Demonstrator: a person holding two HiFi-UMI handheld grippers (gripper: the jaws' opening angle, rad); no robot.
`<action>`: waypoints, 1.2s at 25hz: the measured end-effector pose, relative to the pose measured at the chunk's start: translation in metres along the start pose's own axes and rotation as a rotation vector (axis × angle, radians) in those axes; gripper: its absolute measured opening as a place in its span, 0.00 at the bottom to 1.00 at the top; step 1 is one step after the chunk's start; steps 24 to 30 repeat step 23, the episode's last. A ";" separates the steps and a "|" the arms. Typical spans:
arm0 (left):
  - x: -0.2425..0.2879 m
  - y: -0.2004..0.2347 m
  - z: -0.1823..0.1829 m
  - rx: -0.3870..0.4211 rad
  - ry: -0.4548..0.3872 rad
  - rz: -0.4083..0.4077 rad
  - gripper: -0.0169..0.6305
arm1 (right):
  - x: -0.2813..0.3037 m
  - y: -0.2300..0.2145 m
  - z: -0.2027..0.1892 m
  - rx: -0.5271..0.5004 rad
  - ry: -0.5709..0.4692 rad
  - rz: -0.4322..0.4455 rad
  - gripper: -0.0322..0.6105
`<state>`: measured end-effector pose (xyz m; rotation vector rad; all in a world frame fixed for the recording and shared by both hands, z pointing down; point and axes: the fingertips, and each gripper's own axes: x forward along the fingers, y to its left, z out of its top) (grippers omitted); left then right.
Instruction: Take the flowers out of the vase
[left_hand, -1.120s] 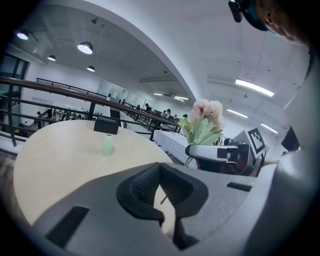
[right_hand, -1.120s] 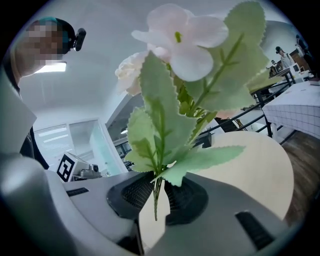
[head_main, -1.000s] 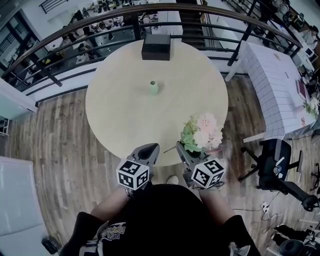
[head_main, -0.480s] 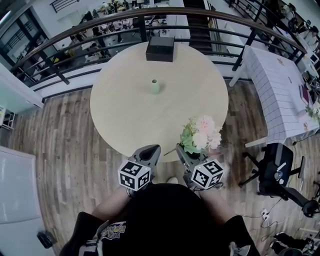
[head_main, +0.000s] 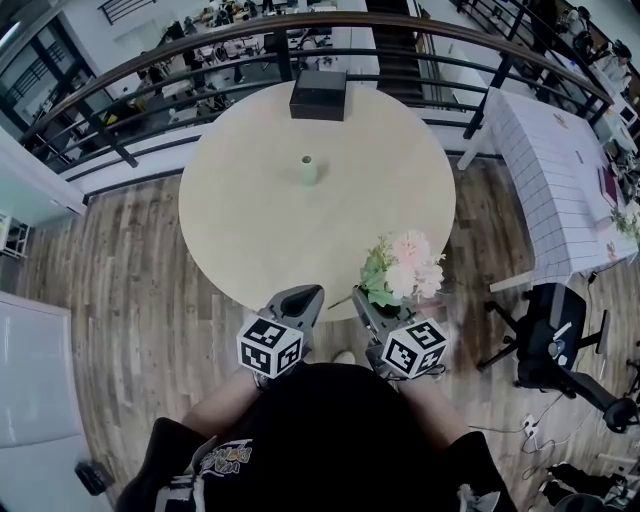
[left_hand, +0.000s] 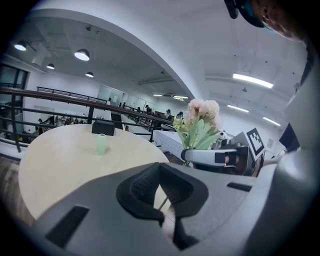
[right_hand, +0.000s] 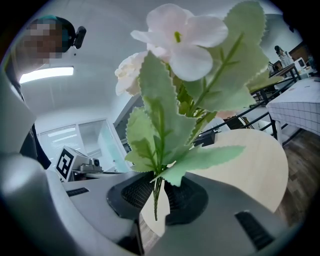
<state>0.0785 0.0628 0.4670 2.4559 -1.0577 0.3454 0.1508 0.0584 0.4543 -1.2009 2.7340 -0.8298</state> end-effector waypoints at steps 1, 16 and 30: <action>0.000 0.000 0.000 0.001 0.002 -0.001 0.04 | 0.000 0.000 0.000 0.000 0.001 -0.001 0.17; -0.006 -0.001 -0.001 -0.003 0.002 -0.005 0.04 | 0.000 0.005 0.001 -0.011 0.003 0.000 0.17; -0.006 -0.006 -0.003 -0.007 0.004 -0.012 0.04 | -0.003 0.006 -0.002 0.002 0.006 -0.004 0.17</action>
